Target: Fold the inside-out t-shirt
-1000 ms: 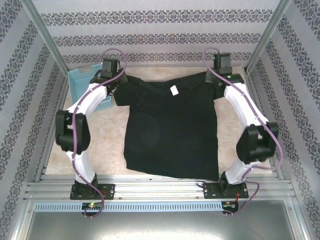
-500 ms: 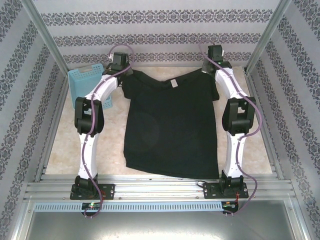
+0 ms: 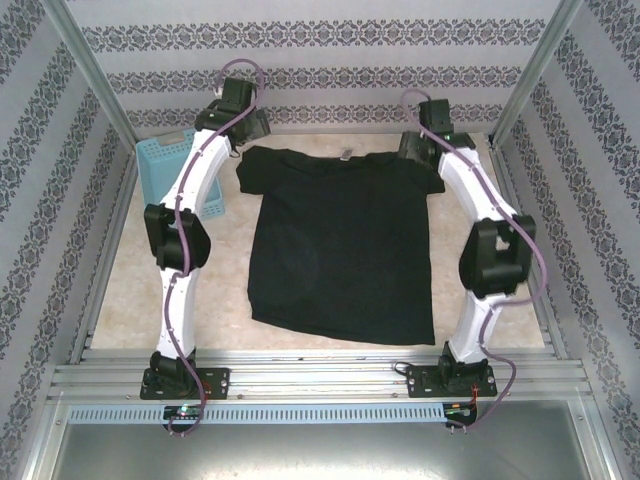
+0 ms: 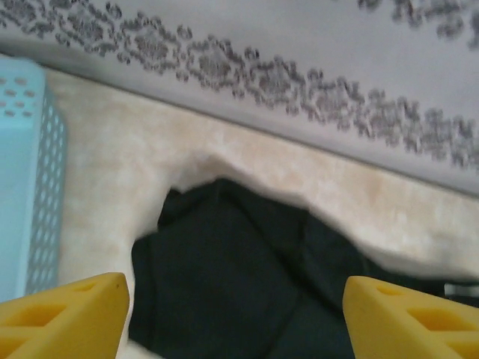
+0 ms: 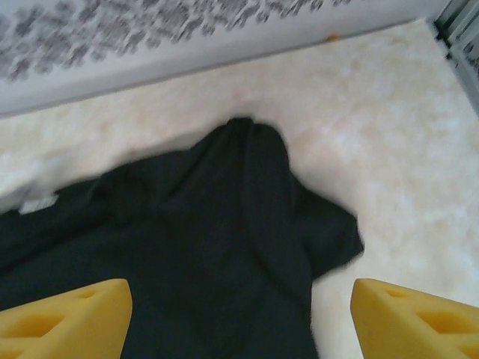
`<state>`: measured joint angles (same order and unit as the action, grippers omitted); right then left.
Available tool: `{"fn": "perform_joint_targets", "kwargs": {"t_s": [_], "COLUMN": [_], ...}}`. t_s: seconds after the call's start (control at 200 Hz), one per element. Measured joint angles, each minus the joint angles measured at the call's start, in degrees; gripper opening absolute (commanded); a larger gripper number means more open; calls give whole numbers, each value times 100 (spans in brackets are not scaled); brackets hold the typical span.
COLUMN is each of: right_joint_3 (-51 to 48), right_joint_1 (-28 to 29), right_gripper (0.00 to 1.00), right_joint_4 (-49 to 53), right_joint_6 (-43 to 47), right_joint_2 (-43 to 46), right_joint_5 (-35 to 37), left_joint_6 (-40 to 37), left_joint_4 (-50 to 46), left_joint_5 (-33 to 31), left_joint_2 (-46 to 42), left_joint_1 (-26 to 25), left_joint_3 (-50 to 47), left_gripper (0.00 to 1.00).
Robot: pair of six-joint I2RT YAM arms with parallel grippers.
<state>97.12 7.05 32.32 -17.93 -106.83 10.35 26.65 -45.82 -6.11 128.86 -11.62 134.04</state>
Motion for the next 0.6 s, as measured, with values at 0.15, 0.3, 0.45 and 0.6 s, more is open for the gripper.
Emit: {"fn": "perform_joint_targets", "kwargs": {"t_s": [0.15, 0.3, 0.45, 0.6], "right_joint_3": [-2138, -4068, -5665, -6526], "right_joint_1": [494, 793, 1099, 1121], "right_gripper": [78, 78, 78, 78], "right_joint_4": [-192, -251, -317, -570], "right_joint_6": [-326, -826, -1547, -2208], "right_joint_2": [1862, 3233, 3862, 3851], "right_joint_5": [-365, -658, -973, -1187], "left_joint_6": [-81, -96, -87, 74], "left_joint_4": [348, 953, 1464, 1912], "left_joint_5": [61, 280, 461, 723], "left_joint_2": [-1753, -3154, -3805, -3825], "left_joint_1": [-800, -1631, -2022, -2218], "left_joint_3": [-2588, -4798, -6400, -7608], "left_gripper": [80, 81, 81, 80]}}
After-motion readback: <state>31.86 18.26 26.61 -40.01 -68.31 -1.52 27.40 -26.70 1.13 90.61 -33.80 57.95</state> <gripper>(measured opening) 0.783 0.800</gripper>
